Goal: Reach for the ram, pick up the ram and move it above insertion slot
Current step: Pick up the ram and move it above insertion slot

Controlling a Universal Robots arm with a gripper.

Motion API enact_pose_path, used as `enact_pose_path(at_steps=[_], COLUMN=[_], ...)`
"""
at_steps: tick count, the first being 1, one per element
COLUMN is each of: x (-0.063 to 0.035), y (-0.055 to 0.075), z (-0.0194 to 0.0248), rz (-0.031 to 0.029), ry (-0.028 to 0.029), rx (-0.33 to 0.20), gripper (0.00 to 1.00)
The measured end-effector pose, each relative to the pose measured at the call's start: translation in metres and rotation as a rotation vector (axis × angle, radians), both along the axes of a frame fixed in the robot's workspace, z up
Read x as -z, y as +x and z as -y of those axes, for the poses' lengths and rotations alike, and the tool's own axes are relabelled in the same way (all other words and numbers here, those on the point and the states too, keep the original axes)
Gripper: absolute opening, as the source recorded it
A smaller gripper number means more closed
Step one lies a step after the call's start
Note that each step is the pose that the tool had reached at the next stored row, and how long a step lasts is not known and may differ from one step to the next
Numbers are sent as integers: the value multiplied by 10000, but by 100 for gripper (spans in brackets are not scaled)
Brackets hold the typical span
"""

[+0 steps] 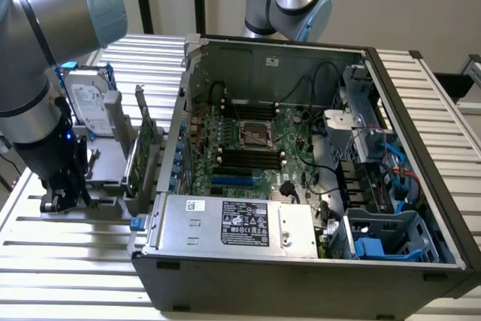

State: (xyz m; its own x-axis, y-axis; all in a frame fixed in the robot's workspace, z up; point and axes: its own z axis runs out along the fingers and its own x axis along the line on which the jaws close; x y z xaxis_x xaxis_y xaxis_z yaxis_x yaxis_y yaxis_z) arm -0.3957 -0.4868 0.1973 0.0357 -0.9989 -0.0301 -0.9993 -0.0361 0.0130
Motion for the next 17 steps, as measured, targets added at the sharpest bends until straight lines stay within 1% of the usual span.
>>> enact_pose_path(at_steps=[4, 8, 14, 17], x=[-12, -76, -272, -402], y=[0, 0, 2, 7], z=[0, 0, 0, 0], rz=[-3, -4, -7, -8], ry=[15, 47, 100, 110], rx=[5, 7, 8, 8], gripper=[14, 14, 14, 14])
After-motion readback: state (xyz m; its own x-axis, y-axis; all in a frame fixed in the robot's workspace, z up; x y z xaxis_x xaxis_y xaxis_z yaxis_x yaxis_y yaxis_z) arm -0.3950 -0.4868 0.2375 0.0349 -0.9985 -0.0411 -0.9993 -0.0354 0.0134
